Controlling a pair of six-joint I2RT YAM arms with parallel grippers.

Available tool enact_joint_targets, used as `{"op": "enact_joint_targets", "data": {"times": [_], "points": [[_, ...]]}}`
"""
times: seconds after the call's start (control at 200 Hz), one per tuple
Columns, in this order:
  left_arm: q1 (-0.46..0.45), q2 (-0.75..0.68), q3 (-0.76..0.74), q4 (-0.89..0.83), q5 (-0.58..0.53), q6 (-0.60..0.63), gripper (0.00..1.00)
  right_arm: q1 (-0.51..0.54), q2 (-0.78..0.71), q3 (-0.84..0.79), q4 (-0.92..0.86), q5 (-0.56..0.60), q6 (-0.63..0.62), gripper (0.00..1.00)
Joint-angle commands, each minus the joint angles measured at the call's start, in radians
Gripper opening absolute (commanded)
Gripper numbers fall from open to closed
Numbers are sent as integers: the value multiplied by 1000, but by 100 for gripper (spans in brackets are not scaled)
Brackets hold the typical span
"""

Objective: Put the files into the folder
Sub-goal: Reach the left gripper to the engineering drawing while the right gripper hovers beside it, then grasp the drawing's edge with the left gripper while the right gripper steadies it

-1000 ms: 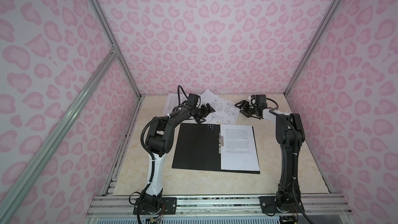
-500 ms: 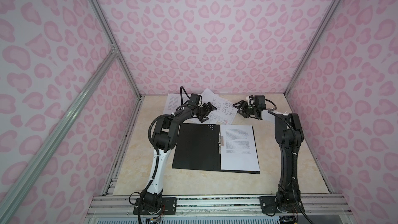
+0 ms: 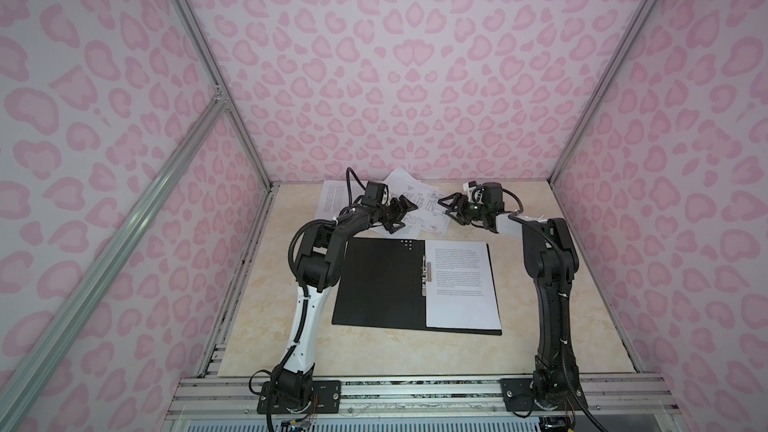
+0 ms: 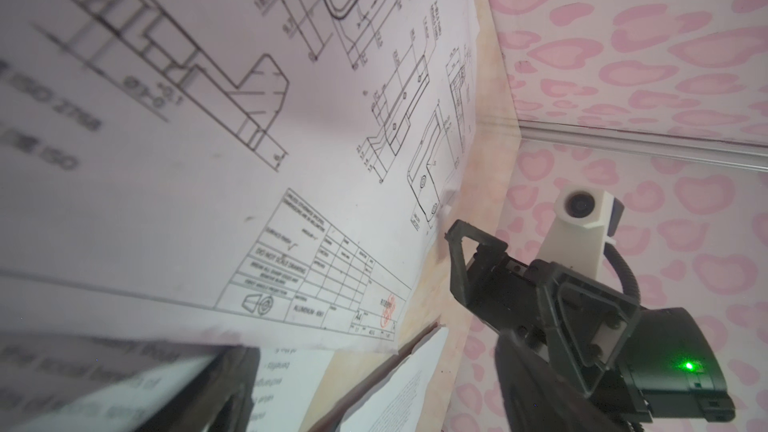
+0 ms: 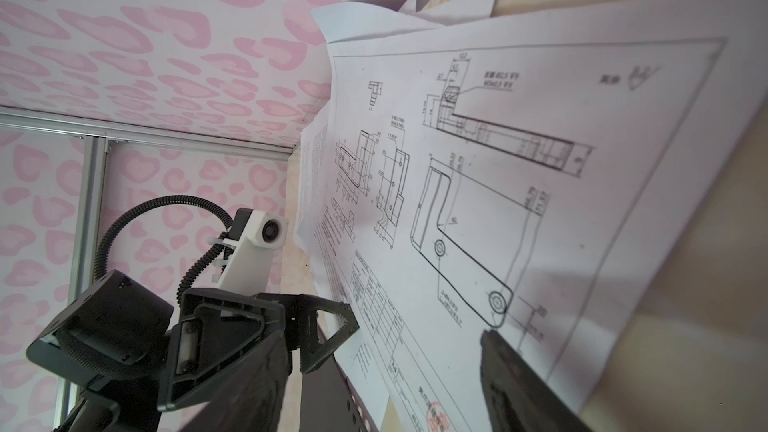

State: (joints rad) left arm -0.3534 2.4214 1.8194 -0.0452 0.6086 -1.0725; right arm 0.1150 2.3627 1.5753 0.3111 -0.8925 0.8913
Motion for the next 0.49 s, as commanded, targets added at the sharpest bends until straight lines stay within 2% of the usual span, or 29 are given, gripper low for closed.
{"op": "enact_joint_targets", "data": {"times": [0.0,0.13,0.355,0.49], "points": [[4,-29,-28,106,-36,-59,78,-3,-3,-28,100,-29,51,74],[10,-24,-55,226,-49,-142,65,-4,-25,-67,141,-37,72,73],[13,19,-92,470,-89,-294,63,-9,-99,-177,224,-37,113,73],[11,50,-62,504,-110,-327,56,-9,-139,-228,250,-33,124,73]]}}
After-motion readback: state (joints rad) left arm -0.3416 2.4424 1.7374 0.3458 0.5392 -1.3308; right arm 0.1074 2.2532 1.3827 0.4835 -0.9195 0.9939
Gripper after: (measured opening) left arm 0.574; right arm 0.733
